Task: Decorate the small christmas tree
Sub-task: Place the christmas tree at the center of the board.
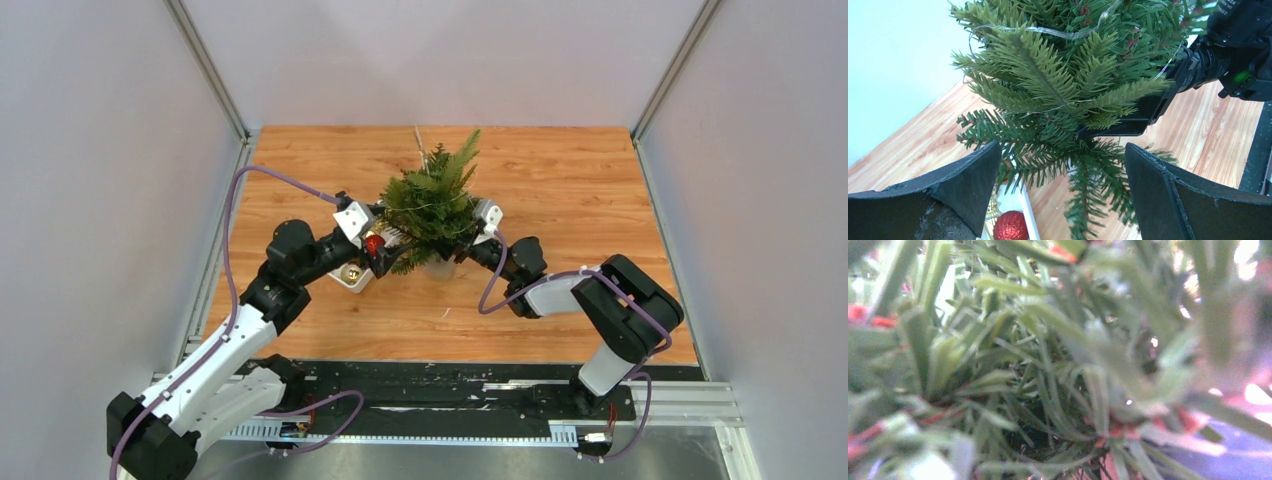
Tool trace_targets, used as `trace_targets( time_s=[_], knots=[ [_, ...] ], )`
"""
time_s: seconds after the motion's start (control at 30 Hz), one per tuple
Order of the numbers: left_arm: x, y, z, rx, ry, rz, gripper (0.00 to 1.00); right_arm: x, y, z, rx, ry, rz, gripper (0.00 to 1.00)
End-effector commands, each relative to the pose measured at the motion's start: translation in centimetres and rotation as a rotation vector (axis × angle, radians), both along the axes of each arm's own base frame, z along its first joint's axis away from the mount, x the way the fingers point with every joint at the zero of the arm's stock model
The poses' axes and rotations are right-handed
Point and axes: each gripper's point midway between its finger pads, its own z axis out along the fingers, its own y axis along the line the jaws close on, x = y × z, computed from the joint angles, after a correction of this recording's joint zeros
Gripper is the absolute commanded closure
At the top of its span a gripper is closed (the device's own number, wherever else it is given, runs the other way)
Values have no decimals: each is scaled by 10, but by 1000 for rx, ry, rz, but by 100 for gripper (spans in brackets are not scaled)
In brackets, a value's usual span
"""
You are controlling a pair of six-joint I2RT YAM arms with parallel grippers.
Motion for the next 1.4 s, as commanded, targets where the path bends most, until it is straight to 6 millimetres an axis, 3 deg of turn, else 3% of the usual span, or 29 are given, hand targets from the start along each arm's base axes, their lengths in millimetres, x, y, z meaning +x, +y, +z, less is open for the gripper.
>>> trace_targets(
  time_s=[0.0, 0.1, 0.4, 0.6, 0.8, 0.87, 1.0, 1.07, 1.37],
  knots=[
    [2, 2, 23, -33, -72, 7, 0, -7, -10, 36, 67, -134, -9, 100],
    [2, 4, 24, -38, -76, 15, 0, 5, -28, 39, 68, -146, -78, 100],
    [3, 10, 24, -35, -78, 29, 0, 81, -97, 65, 64, -227, -322, 100],
    [5, 14, 22, -24, -80, 39, 0, 113, -106, 60, 117, -187, -332, 100],
    [7, 17, 22, -20, -80, 49, 0, 113, -105, 40, 107, -144, -326, 99],
    [7, 17, 21, -21, -80, 47, 0, 110, -105, 34, 92, -130, -321, 89],
    [8, 15, 22, -25, -83, 40, 0, 102, -113, 36, 107, -112, -349, 48],
    [8, 15, 22, -25, -81, 35, 0, 99, -119, 43, 122, -114, -373, 38],
    [6, 15, 20, -22, -86, 29, 0, 94, -129, 52, 124, -47, -413, 23]
  ],
)
